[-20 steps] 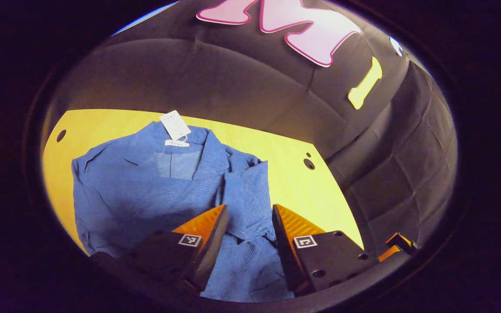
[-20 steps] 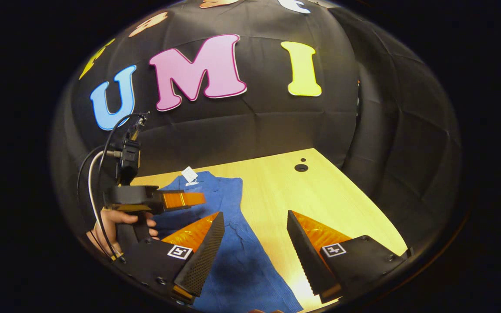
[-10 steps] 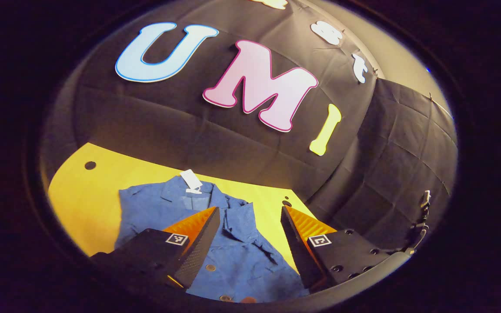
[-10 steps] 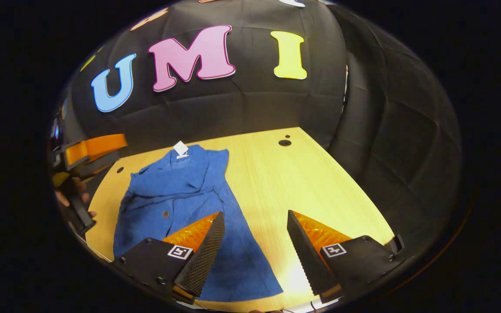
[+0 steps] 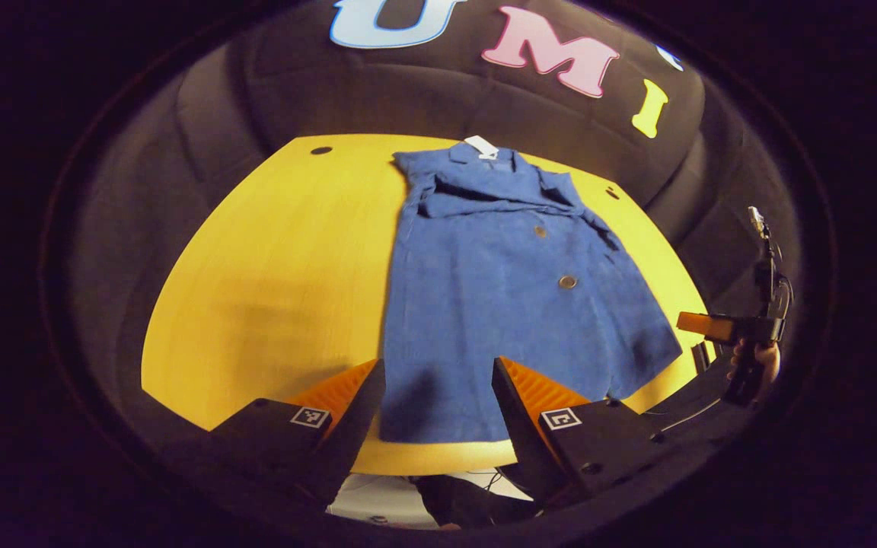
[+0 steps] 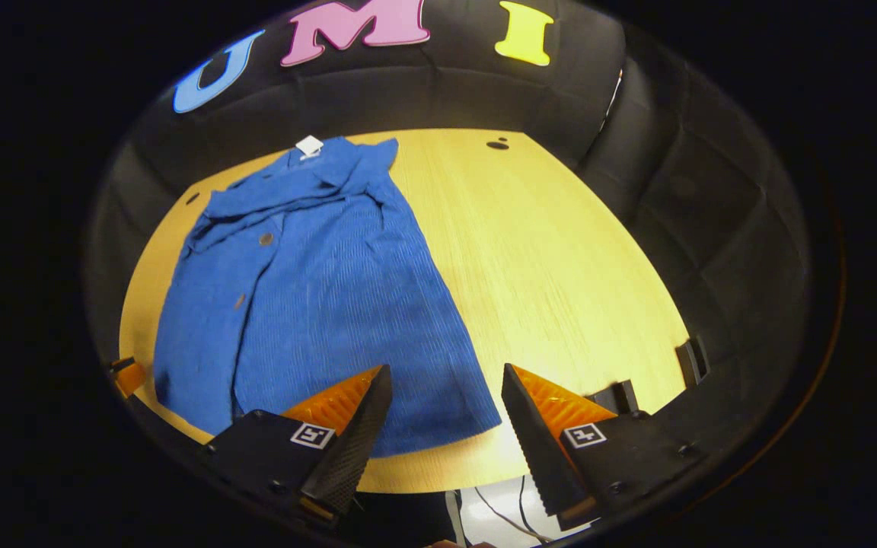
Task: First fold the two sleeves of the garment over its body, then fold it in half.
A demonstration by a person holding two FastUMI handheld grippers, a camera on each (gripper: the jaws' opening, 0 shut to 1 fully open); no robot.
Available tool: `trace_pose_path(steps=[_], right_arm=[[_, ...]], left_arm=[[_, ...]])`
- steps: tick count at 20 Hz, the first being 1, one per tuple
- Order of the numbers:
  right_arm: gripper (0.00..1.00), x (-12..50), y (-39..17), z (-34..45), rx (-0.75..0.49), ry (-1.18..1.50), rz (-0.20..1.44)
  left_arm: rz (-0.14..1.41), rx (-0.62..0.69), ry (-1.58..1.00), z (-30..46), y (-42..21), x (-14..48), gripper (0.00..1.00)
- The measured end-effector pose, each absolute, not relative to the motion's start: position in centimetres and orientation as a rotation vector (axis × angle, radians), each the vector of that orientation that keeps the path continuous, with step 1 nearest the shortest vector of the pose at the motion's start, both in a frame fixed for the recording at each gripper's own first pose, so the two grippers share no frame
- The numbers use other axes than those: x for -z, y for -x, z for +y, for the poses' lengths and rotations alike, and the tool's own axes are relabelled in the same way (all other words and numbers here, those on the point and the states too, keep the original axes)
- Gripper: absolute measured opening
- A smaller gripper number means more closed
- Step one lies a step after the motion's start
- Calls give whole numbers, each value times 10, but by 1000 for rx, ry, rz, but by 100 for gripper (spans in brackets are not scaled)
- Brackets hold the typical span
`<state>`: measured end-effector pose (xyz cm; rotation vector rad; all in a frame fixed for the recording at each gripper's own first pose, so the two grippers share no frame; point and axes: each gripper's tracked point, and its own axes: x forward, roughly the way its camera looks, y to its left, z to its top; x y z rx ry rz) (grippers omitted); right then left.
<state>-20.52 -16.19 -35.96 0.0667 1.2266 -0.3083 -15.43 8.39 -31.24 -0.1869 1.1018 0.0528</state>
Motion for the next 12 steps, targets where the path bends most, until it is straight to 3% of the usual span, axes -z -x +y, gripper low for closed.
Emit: trace_pose_path(steps=[4,12], right_arm=[[93,379,224,-163,371,-153,1301],[93,398,223,-168,352,-153,1345]], left_arm=[[1137,-119,246,87,161,331,83],[1224,-213,151,70,153,348,83]])
